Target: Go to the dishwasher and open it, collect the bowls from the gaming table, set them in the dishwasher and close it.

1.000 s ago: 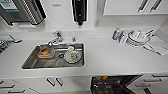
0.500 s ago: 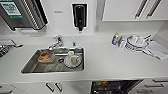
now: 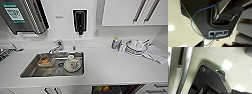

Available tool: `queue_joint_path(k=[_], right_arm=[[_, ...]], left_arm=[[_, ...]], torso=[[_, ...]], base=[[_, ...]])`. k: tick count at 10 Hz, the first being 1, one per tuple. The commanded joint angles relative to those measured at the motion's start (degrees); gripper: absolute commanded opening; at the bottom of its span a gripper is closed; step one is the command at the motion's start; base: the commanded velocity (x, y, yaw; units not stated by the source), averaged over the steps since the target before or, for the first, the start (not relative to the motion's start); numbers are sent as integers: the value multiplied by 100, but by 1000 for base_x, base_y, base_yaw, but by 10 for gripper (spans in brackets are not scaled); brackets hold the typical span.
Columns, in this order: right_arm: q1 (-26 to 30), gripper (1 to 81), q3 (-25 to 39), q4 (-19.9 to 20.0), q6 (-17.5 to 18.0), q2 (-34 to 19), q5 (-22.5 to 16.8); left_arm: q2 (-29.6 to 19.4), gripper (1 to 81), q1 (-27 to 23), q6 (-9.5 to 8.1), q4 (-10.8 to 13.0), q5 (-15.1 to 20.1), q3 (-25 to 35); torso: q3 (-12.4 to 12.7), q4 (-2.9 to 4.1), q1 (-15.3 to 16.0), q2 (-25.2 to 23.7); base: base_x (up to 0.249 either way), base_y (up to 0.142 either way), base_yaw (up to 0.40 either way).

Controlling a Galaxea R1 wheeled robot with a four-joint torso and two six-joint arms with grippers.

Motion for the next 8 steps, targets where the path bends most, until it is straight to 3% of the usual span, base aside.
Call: queue_joint_path(k=[1,4,5,8], right_arm=[[159,811,-242,147,173,-112,-380],[167,811,-391,165,672,11,-389],[176,811,-383,165,848,11,-364],[579,811,-392,165,1735,64,-337]], left_arm=[[-28,811,158,31,-16,345,-1],[-36,811,158,31,-16,354,-1],[-36,811,141,22,-16,363,-1],[-53,811,123,22,-25,406,-1]], torso=[[0,0,351,-544],[2,0,738,-1167],[2,0,494,-794],[6,0,732,-1171]], base=[[0,0,0],[0,0,0],[0,0,0],[0,0,0]])
